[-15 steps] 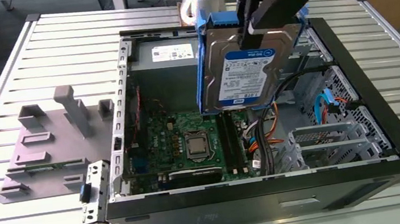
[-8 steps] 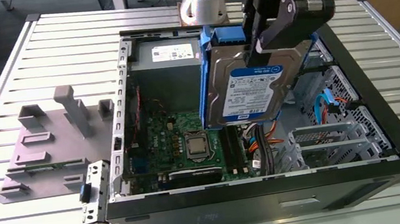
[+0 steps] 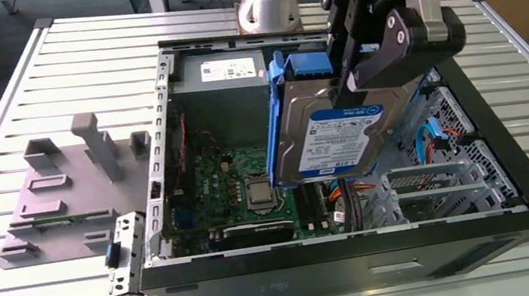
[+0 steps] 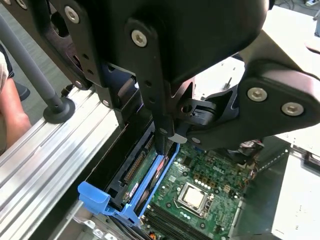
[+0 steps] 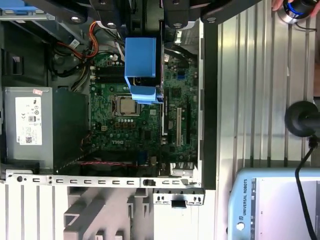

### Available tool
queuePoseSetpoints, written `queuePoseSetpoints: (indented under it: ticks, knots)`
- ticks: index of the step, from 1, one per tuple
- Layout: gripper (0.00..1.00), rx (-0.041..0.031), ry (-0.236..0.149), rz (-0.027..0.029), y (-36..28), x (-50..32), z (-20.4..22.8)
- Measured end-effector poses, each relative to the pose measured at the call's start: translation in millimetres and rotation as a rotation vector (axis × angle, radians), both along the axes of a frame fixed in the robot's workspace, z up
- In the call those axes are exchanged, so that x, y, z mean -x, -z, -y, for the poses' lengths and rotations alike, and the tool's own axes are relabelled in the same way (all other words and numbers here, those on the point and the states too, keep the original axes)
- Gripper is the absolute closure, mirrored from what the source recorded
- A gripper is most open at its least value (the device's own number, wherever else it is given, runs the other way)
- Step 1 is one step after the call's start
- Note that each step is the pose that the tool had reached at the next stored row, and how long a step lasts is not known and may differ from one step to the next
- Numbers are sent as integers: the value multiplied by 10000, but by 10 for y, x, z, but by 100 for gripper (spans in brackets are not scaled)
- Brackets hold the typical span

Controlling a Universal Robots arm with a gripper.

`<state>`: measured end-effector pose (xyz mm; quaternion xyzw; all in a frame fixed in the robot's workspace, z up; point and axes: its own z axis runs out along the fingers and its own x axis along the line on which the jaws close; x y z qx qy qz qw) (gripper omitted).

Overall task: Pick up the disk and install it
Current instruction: 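Pick up the disk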

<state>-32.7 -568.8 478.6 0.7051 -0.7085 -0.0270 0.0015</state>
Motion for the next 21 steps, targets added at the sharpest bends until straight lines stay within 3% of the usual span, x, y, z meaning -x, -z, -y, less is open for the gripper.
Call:
queuePoseSetpoints:
  ticks: [3, 11, 21]
  knots:
    - [65, 1, 1, 0, -1, 1, 42]
    - [65, 2, -1, 0, 0, -14, 44]
    - [65, 0, 0, 0, 10, -277, 43]
